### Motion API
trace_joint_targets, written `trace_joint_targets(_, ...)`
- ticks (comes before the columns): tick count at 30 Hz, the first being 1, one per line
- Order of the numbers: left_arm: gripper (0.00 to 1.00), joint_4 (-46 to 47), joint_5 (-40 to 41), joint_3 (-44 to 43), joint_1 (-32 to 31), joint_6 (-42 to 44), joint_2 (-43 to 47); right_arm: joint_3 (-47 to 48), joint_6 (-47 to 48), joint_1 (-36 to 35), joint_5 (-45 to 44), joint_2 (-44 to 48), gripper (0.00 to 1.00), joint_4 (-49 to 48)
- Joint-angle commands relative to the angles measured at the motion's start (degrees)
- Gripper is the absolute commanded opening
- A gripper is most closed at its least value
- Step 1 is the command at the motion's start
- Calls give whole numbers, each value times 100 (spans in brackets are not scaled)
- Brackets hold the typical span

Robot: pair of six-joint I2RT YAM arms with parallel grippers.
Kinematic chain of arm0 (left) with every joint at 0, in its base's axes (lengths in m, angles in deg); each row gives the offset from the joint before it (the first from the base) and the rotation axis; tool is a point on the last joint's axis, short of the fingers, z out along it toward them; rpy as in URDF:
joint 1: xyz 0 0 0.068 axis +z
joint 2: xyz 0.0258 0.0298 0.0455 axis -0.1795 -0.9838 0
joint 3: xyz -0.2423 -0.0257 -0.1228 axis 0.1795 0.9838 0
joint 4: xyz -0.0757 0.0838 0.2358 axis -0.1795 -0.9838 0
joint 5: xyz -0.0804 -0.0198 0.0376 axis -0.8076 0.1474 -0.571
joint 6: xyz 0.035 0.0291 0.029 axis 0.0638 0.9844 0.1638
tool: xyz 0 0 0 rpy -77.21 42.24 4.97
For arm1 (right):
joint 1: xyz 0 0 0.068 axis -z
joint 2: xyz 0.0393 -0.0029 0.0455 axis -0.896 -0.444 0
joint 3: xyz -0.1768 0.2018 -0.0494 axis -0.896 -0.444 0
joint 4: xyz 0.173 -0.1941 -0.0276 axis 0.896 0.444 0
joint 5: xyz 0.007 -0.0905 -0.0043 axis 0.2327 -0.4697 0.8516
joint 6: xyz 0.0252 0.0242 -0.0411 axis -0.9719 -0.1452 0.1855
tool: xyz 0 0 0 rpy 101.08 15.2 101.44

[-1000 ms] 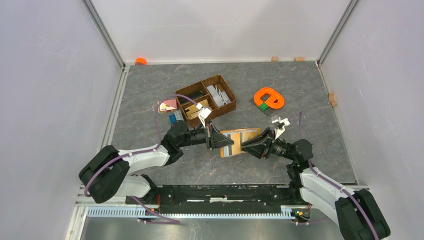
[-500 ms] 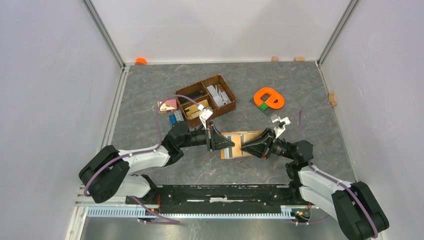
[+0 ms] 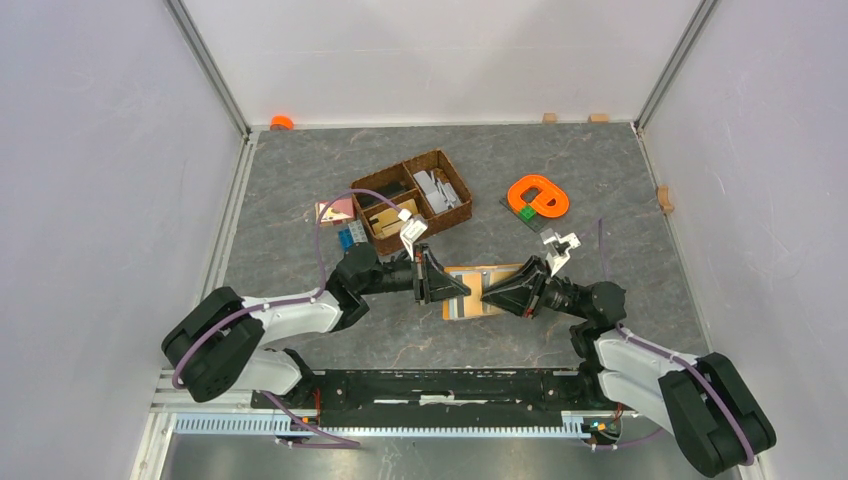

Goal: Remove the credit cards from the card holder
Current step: Remove the credit card from the card holder.

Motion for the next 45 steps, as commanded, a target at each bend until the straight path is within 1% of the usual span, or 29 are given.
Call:
trace_joint_targets(1,2,473,-118,-125,-87,-76,-7,112,112,-103,73,-69,27,-130)
trace_joint_targets(4,2,456,-109,-127,-100,-50,11,167,216,-119,88,-168,26,89)
trace_joint_targets(9,2,444,-100,-136,-118,-41,11,172,85,-183,143,-320,25,-139)
trace_joint_targets(10,2,441,-100,-136,-118,-32,11,174,68,-184,158,-348,23,-167)
trace_joint_targets(13,2,204,44,-144,-118,34,43,112,-237,-188,220,-405,18,-725)
trace_joint_targets(15,3,-92,212,-171,-118,172,87,80,-404,-187,244,-418,18,-1014)
trace_joint_targets(17,4,-161,285,-162,-109,223,98,61,-511,-184,264,-447,17,-1202)
trace_joint_targets(18,6,-148,274,-158,-109,219,89,47,-574,-183,262,-467,17,-1322)
trace_joint_targets(19,11,-137,246,-179,-110,194,62,34,-666,-187,254,-493,14,-1437)
trace_joint_targets(20,18,-135,218,-196,-105,172,48,25,-700,-184,241,-507,11,-1507)
trace_joint_targets(21,24,-121,207,-197,-109,147,31,29,-692,-183,232,-518,7,-1482)
trace_joint_targets(23,29,-46,221,-157,-101,119,51,25,-667,-141,199,-534,3,-1378)
trace_joint_targets(26,33,79,216,-82,-72,83,128,-22,-693,0,156,-599,0,-1315)
trace_joint_targets(29,41,110,213,-46,-61,73,186,-127,-945,234,152,-672,0,-1647)
trace_joint_targets(34,44,275,165,-14,-54,22,183,-203,-1199,407,161,-790,0,-1965)
trace_joint_targets(35,44,307,150,0,-52,8,197,-212,-1249,438,170,-818,0,-2025)
trace_joint_targets(36,42,322,146,5,-48,10,204,-221,-1304,459,170,-846,0,-2100)
trace_joint_targets(39,16,313,143,5,-47,36,207,-248,-1452,500,187,-918,0,-2335)
trace_joint_targets(40,11,294,152,-3,-47,38,196,-256,-1506,516,196,-946,0,-2410)
trace_joint_targets(41,8,287,148,-6,-47,30,180,-258,-1551,539,196,-973,0,-2503)
trace_joint_targets(45,6,296,154,0,-34,3,186,-262,-1748,666,214,-1049,0,-2792)
